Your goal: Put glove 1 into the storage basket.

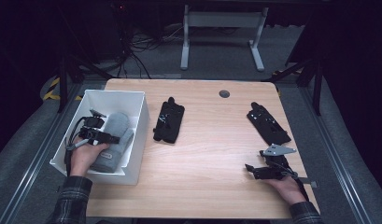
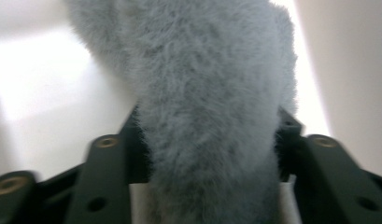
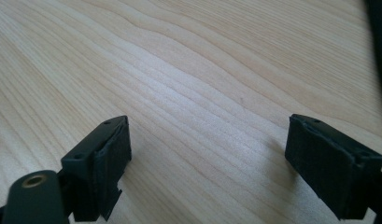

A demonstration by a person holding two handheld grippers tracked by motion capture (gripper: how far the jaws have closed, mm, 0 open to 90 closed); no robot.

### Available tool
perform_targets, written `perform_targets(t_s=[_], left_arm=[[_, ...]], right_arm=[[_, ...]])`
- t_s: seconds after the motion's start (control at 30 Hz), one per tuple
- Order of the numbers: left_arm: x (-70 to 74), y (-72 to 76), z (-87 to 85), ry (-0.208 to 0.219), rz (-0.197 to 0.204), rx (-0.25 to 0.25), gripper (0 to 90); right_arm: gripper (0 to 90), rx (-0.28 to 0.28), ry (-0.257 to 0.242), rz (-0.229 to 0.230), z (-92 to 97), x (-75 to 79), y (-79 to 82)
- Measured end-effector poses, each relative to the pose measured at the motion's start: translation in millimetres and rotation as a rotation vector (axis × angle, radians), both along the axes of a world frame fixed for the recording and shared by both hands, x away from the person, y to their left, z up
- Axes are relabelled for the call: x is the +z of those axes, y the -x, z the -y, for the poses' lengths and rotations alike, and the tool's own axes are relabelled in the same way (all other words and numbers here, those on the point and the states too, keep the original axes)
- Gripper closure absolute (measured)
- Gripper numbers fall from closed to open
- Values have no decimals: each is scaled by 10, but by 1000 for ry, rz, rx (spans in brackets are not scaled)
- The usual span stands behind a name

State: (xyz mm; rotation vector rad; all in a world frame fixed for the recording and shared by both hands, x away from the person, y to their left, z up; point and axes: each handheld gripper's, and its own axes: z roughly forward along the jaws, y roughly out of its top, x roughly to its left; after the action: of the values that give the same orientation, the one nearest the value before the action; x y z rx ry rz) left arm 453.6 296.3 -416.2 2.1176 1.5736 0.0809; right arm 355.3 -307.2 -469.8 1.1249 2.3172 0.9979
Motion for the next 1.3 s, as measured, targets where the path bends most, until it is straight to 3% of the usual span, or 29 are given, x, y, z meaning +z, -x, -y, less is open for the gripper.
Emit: perform_targets(t_s=[0.07,0.13,0.23,0.33,0.57,0.73,0.83,0.87,1.07,1.3], left_arm=[[70,22,-9,-20,27,3,369],[153,57,-19,-6,73,16,333],[261,88,-13,-6,102,10,296],[415,133,18,32,153,-7,278],[662,196,140,82,202,-69,268],[903,278,319,107,259,-126,266],[974,310,404,115,271,-149,265],[1028,341,503,122,286,-174,265],[1140,404,763,150,319,-236,266],[1218,486,1204,167,345,-329,266]], right_arm=[[145,0,0,0,0,0,0],[145,0,0,0,0,0,0],[145,0,0,0,0,0,0],[145,0,0,0,0,0,0],[145,0,0,0,0,0,0],[145,0,0,0,0,0,0],[145,0,0,0,0,0,1],[144,0,0,0,1,0,1],[144,1,0,0,2,0,1],[145,1,0,0,2,0,2]])
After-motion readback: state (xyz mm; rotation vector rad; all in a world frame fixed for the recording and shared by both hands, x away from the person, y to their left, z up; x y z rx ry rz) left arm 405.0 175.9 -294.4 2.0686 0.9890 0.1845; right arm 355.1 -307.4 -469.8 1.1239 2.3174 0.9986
